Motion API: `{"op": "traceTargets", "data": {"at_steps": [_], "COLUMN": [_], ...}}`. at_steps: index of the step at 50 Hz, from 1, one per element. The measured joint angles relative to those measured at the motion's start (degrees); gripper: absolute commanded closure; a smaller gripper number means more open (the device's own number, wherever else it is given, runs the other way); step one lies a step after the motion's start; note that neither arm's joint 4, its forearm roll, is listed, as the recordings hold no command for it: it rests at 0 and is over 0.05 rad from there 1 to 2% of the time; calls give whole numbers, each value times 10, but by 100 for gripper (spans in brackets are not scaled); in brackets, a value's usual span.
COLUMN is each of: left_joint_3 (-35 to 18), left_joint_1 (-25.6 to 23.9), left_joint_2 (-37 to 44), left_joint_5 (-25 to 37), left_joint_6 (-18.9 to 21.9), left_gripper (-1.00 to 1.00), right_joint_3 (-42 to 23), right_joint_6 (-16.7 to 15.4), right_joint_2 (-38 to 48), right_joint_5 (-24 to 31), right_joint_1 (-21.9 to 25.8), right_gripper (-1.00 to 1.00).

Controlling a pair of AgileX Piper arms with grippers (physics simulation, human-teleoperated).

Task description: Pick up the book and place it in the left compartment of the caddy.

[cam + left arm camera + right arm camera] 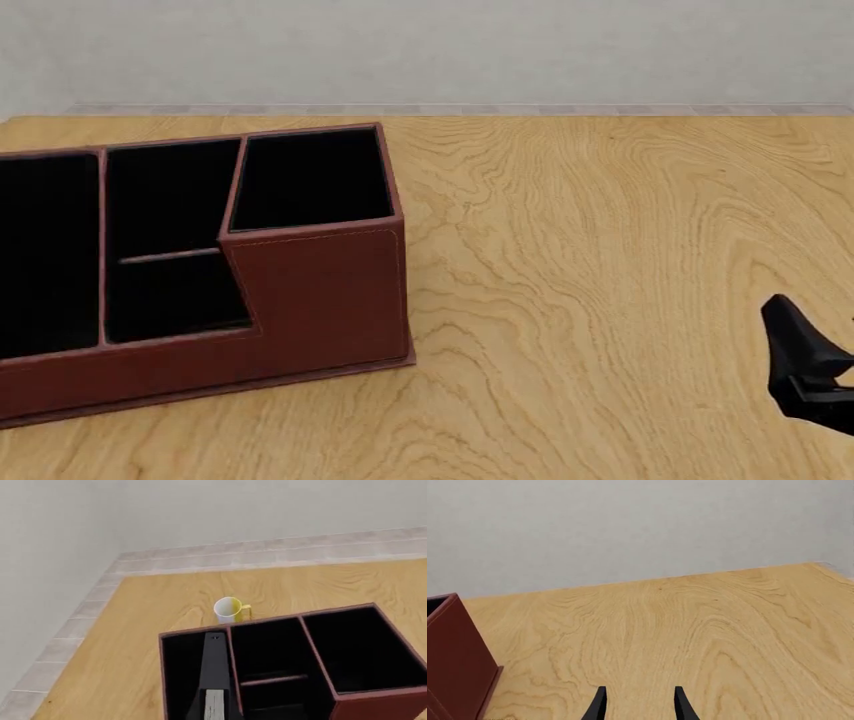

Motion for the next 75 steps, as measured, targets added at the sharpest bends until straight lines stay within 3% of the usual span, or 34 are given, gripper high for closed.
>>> {"op": "traceTargets", "data": {"at_steps": [6, 19, 29, 59, 75], "left_joint_3": [-23, -147, -192, -221, -195], "left_joint_1": [35, 115, 136, 114, 113], "left_joint_2": [52, 224, 301, 347, 343], "left_joint_5": [14, 98, 153, 217, 211], "left_joint_6": [17, 19, 38, 57, 72], "left_gripper": [100, 100, 100, 100, 100], "right_joint_3": [0, 0, 0, 0, 0], "right_joint_6": [-3, -13, -14, -7, -5], "right_joint_2": [6, 17, 9, 14, 16], "right_joint_5": [-4, -11, -5, -9, -11], "right_joint_1": [2, 8, 14, 17, 16], "right_gripper": [-100, -100, -100, -100, -100]}}
